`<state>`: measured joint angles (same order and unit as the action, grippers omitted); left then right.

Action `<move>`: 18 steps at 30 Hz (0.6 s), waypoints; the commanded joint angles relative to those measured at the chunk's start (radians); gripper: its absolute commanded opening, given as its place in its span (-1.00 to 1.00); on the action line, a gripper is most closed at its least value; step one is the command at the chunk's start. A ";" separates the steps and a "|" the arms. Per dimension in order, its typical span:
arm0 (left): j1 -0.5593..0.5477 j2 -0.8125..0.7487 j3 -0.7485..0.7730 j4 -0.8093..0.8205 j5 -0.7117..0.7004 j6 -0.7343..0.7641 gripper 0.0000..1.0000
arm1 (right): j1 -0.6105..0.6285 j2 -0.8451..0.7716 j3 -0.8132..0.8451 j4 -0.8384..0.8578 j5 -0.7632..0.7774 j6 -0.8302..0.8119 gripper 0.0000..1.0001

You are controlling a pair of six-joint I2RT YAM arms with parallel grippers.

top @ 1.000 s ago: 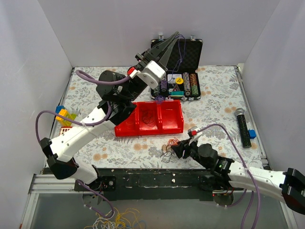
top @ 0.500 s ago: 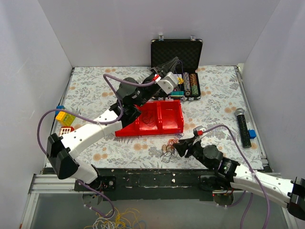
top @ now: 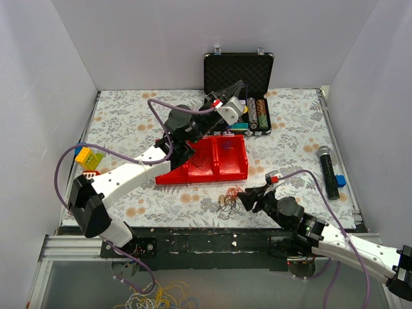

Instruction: Untangle the cables

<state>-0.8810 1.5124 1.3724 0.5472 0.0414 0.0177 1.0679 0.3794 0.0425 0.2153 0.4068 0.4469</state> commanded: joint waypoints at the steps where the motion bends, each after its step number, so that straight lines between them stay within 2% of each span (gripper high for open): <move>1: 0.016 0.000 -0.047 -0.003 -0.006 -0.010 -1.00 | 0.000 0.004 -0.035 0.012 0.029 0.006 0.04; 10: 0.025 0.068 -0.118 -0.067 -0.028 -0.065 -1.00 | 0.000 0.006 -0.015 0.009 0.036 -0.002 0.04; 18: 0.025 0.224 -0.113 -0.082 -0.104 -0.045 -1.00 | 0.001 -0.057 -0.001 -0.039 0.044 -0.008 0.03</move>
<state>-0.8589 1.6955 1.2579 0.4847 -0.0109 -0.0315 1.0679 0.3500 0.0425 0.1787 0.4248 0.4450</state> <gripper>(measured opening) 0.017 0.515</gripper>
